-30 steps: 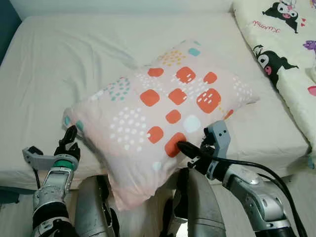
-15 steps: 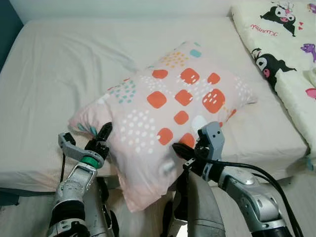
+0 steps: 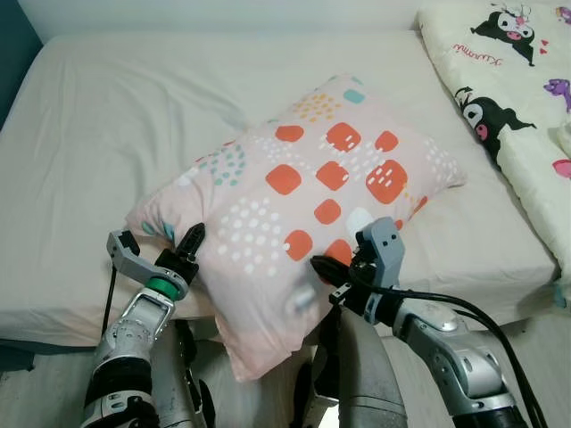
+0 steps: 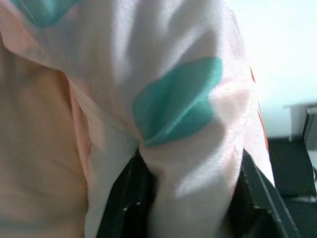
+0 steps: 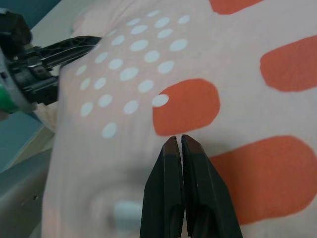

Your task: Clean up the room

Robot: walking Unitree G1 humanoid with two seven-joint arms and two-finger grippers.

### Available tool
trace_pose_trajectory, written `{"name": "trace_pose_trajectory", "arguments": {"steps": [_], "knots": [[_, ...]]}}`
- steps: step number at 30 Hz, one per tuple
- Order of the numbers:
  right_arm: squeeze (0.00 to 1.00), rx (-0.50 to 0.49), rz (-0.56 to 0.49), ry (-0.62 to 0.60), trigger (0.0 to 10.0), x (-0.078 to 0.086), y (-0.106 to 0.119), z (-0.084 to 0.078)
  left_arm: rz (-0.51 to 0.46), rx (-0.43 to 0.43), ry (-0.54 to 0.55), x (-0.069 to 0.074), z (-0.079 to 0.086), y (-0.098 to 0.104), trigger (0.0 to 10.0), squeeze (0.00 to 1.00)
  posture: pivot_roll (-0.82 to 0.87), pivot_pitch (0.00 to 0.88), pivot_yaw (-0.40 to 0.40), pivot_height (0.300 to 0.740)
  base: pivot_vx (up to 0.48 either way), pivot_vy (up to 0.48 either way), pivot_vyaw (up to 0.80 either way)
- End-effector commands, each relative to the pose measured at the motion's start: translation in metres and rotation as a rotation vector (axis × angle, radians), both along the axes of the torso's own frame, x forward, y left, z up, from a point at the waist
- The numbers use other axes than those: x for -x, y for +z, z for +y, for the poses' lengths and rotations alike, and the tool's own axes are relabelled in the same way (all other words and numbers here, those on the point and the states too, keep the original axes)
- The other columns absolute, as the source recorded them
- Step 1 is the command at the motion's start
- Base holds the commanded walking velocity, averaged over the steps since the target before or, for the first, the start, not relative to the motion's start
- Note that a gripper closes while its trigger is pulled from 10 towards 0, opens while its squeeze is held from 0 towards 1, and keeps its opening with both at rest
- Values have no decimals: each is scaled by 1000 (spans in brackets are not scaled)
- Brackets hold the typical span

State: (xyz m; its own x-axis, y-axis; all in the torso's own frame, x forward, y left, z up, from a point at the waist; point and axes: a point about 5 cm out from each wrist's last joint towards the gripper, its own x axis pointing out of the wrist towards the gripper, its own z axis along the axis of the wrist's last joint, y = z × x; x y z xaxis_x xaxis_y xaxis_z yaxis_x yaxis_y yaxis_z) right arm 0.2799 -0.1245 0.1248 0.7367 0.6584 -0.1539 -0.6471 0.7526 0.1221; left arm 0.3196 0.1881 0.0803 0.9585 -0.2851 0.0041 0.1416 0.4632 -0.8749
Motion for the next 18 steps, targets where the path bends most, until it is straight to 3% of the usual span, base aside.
{"name": "trace_pose_trajectory", "arguments": {"steps": [1,5,8,11,13,14,16,17,18], "knots": [[0,1,8,-25,10000,0,-4,-3,8,-17,-60,5,-7,-5,0,0,3,188,-18,552,0,0,0],[0,-3,4,-40,10000,-3,-3,-3,-3,-67,-150,12,-11,-5,0,0,7,190,-16,552,0,0,0],[0,-6,3,-43,10000,-5,-2,-2,0,-166,-396,32,-28,-6,0,0,10,193,-15,552,0,0,0],[0,-7,3,-43,10000,-5,-2,-2,8,-185,-489,41,-36,-7,0,0,15,197,-14,552,0,0,0],[0,-8,9,-41,10000,-5,-3,-1,-3,-133,-663,63,-56,3,0,0,24,202,-16,552,0,0,0],[0,-8,9,-41,10000,-5,-3,-1,-3,-133,-663,63,-56,3,0,0,24,202,-16,552,0,0,0],[0,-9,11,-40,10000,-6,-4,-1,-37,-17,-721,72,-70,19,0,0,26,204,-18,552,0,0,0],[0,-9,11,-40,10000,-6,-4,-1,-37,-17,-721,72,-70,19,0,0,26,204,-18,552,0,0,0],[0,-12,12,-39,10000,-7,-4,0,-69,60,-732,73,-76,30,0,0,26,204,-18,552,0,0,0]]}}
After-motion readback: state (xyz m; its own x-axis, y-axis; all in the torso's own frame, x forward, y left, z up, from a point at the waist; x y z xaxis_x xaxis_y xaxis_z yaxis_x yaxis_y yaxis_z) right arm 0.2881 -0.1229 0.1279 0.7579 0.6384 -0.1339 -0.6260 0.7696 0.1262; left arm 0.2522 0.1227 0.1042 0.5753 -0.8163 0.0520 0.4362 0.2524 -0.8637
